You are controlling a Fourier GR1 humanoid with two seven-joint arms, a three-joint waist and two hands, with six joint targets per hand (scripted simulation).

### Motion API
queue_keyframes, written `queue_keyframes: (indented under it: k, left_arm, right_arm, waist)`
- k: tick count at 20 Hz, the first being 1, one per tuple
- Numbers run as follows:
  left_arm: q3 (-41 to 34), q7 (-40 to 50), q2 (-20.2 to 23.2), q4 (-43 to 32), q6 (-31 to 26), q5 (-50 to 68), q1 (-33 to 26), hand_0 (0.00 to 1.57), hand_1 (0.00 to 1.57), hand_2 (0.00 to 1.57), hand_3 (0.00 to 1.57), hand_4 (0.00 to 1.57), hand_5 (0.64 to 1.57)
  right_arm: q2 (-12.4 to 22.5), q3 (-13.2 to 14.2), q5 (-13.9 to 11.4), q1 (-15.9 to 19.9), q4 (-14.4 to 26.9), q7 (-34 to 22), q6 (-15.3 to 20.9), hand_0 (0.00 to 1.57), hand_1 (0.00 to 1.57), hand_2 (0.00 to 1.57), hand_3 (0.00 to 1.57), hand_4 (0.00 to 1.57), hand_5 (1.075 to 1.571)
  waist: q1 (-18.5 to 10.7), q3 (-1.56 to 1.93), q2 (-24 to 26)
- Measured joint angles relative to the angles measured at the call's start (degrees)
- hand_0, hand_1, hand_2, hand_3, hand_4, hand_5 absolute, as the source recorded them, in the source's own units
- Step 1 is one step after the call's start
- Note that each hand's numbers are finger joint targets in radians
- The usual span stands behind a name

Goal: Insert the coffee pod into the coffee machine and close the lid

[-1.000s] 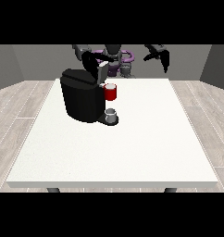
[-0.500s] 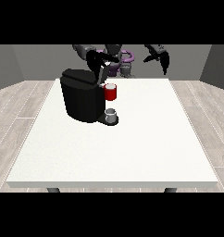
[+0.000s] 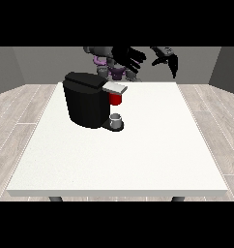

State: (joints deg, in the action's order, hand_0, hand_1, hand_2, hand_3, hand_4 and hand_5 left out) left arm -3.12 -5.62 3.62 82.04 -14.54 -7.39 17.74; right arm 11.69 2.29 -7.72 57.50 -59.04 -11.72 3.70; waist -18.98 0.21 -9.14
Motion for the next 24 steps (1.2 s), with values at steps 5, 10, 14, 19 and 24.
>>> queue_keyframes:
  k: [5, 10, 14, 19, 24]
  left_arm:
    - [-0.7, 0.2, 0.4, 0.6, 0.5, 0.3, 2.6, 0.0, 0.0, 0.0, 0.0, 0.38, 1.571]
    - [-0.7, -0.1, 1.2, 1.4, -0.9, 1.3, 2.7, 0.0, 0.0, 0.0, 0.0, 0.43, 1.571]
    - [-0.9, -0.2, 1.3, 1.0, -1.2, 1.9, 3.9, 0.0, 0.0, 0.0, 0.0, 0.37, 1.571]
    - [-1.9, -1.4, 2.5, 1.6, -2.6, 3.2, 3.6, 0.0, 0.0, 0.0, 0.0, 0.36, 1.571]
    - [-2.2, -1.6, 3.1, 2.5, -3.9, 4.6, 3.9, 0.0, 0.0, 0.0, 0.0, 0.2, 1.571]
  right_arm:
    - [0.1, -0.9, -1.9, 5.7, 2.6, 1.6, -0.6, 0.0, 0.0, 0.0, 0.0, 0.05, 1.571]
    - [0.4, -0.6, -3.3, 10.4, 5.7, 1.7, -0.3, 0.0, 0.0, 0.0, 0.0, 0.0, 1.571]
    - [-0.4, -0.8, -4.5, 14.5, 7.8, 1.3, 0.2, 0.0, 0.0, 0.0, 0.0, 0.0, 1.571]
    - [-0.2, 0.4, -4.5, 16.2, 10.2, 3.8, 0.5, 0.0, 0.0, 0.0, 0.0, 0.0, 1.571]
    - [-0.6, 1.9, -4.1, 17.4, 12.7, 5.9, 1.2, 0.0, 0.0, 0.0, 0.0, 0.13, 1.571]
  waist:
    - [-1.2, -0.17, -2.8]
    - [-3.0, -0.21, -3.6]
    - [-4.1, -0.23, -5.3]
    - [-5.2, -0.24, -7.3]
    - [-6.4, -0.23, -9.2]
